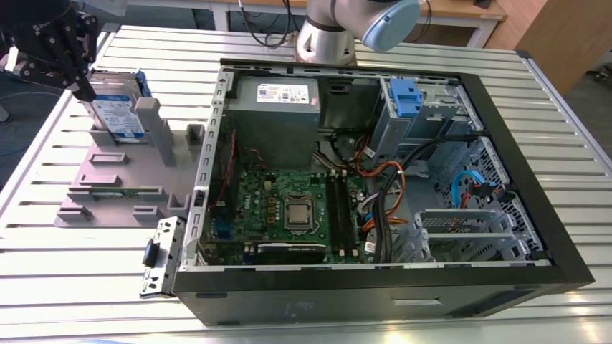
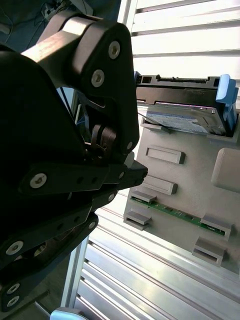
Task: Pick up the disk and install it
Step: 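Pick up the disk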
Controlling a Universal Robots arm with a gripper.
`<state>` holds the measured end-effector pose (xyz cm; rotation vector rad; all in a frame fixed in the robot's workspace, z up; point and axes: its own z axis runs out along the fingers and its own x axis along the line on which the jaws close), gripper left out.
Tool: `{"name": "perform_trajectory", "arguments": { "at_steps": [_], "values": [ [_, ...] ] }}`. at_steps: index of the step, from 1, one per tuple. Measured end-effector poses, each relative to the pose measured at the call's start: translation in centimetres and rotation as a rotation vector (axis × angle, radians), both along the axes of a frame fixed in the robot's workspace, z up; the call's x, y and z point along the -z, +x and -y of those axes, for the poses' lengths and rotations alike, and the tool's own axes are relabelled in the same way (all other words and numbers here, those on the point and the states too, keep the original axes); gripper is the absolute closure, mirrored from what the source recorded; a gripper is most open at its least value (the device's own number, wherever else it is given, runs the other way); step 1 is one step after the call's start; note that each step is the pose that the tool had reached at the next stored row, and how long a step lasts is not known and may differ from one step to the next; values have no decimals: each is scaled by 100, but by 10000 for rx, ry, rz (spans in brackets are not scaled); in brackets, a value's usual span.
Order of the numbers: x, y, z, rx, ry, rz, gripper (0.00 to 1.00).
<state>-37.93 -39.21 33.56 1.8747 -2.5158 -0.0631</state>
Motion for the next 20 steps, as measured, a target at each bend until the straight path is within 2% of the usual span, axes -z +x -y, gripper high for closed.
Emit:
{"name": "perform_trajectory", "arguments": {
  "at_steps": [20],
  "values": [
    [0,0,0,-115,0,0,89]
  ]
}}
